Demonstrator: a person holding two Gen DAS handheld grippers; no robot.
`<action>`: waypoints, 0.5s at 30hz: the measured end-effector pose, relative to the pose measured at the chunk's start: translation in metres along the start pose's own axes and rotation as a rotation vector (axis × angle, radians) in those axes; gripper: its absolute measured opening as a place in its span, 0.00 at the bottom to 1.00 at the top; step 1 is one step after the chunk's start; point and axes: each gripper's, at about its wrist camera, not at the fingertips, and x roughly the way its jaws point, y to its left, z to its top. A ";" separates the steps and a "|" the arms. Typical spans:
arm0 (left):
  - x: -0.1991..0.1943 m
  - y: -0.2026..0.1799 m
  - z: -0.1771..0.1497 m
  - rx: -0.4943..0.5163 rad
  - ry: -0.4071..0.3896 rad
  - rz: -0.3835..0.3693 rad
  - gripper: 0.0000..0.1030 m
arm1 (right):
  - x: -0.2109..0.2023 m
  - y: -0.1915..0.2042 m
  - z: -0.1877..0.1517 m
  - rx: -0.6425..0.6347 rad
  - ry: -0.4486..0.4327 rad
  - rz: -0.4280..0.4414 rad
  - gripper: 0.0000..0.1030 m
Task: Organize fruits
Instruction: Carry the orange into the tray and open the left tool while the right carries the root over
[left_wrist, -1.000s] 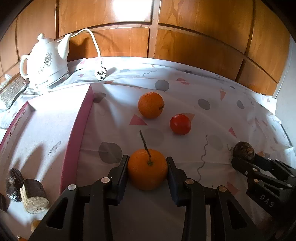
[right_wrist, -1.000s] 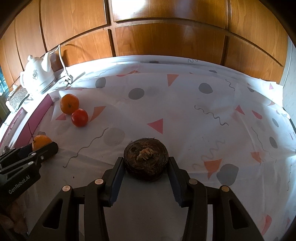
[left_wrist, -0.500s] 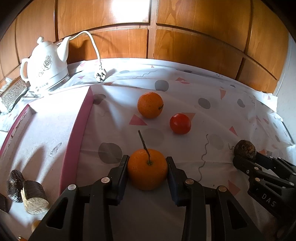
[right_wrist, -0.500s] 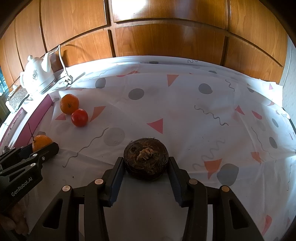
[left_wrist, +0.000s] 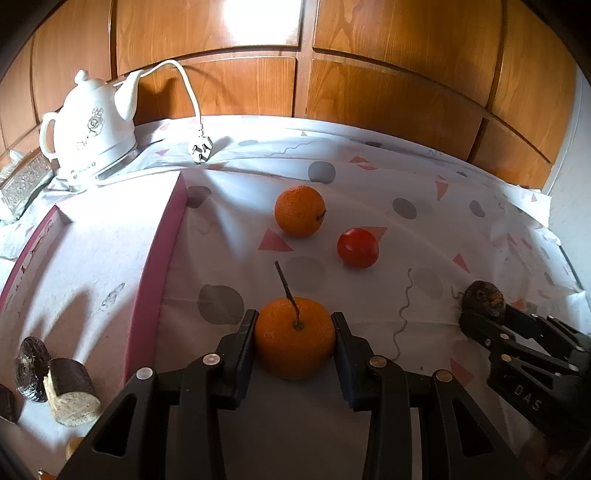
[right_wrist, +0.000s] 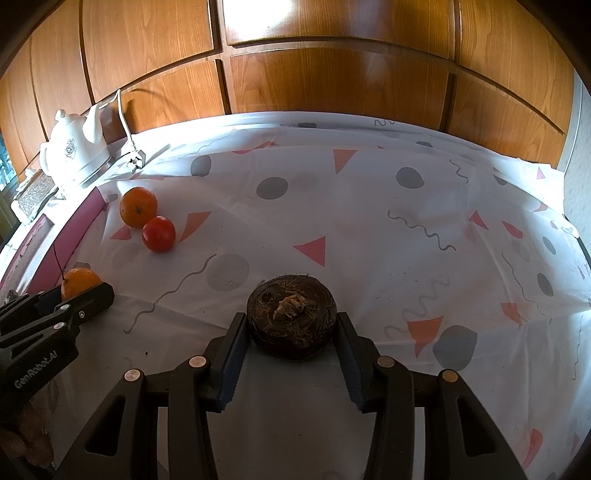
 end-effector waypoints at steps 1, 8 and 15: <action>-0.003 0.000 -0.001 0.006 0.001 0.007 0.37 | 0.000 0.000 0.000 0.000 0.000 0.001 0.46; -0.031 -0.002 -0.010 0.011 -0.013 -0.032 0.37 | 0.000 0.001 0.000 -0.004 -0.003 -0.004 0.46; -0.070 0.008 -0.004 0.011 -0.072 -0.054 0.37 | 0.000 0.005 0.000 -0.021 0.001 -0.025 0.46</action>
